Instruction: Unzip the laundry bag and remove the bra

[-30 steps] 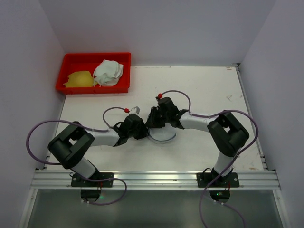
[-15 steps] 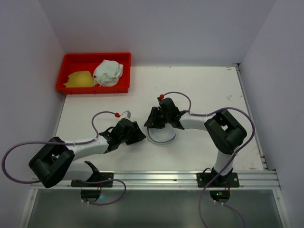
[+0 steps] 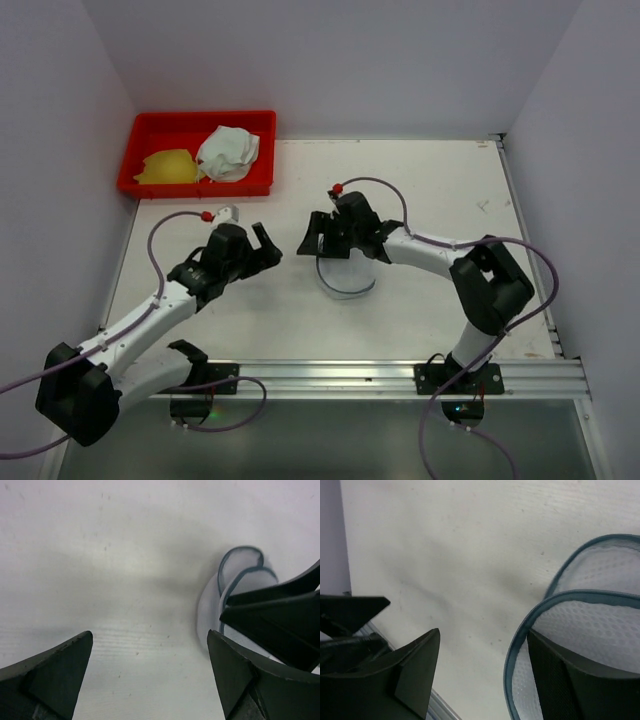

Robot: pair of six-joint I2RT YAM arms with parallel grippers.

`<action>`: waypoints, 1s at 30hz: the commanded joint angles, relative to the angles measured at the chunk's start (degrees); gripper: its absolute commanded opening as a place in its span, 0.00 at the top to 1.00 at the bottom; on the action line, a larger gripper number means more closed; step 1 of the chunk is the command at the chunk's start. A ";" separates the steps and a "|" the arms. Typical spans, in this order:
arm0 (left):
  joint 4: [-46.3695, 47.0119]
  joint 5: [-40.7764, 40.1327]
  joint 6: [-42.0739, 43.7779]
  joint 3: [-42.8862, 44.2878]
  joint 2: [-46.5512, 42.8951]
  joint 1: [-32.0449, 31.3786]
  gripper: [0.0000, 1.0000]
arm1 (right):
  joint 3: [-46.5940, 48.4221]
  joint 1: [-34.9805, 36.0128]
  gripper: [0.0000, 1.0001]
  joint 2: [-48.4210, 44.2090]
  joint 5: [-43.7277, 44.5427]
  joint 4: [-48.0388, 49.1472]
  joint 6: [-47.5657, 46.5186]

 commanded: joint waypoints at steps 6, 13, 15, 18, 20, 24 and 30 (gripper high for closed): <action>-3.71 -1.14 10.55 13.85 1.87 6.04 0.00 | 13.13 -0.26 0.09 -7.43 9.57 -19.33 -9.90; -3.36 2.38 13.62 18.06 4.34 11.66 0.00 | 17.53 -0.87 0.01 -9.71 18.09 -25.15 -16.32; -3.71 3.78 15.56 19.04 4.17 14.47 0.00 | 17.53 -2.10 0.01 -11.38 20.64 -25.06 -18.07; -3.80 3.36 18.89 20.71 3.37 18.85 0.00 | 16.92 -7.71 0.01 -15.77 21.00 -25.06 -18.61; -3.54 1.16 21.35 21.06 2.41 21.76 0.00 | 15.86 -12.46 0.01 -20.58 21.61 -25.06 -18.70; -5.82 0.63 25.22 22.99 -0.57 25.72 0.00 | 13.14 -17.30 0.01 -32.11 27.67 -25.50 -21.67; -15.66 -5.18 29.62 29.76 -8.75 25.82 0.00 | 12.08 -19.07 0.01 -49.69 36.27 -31.29 -24.84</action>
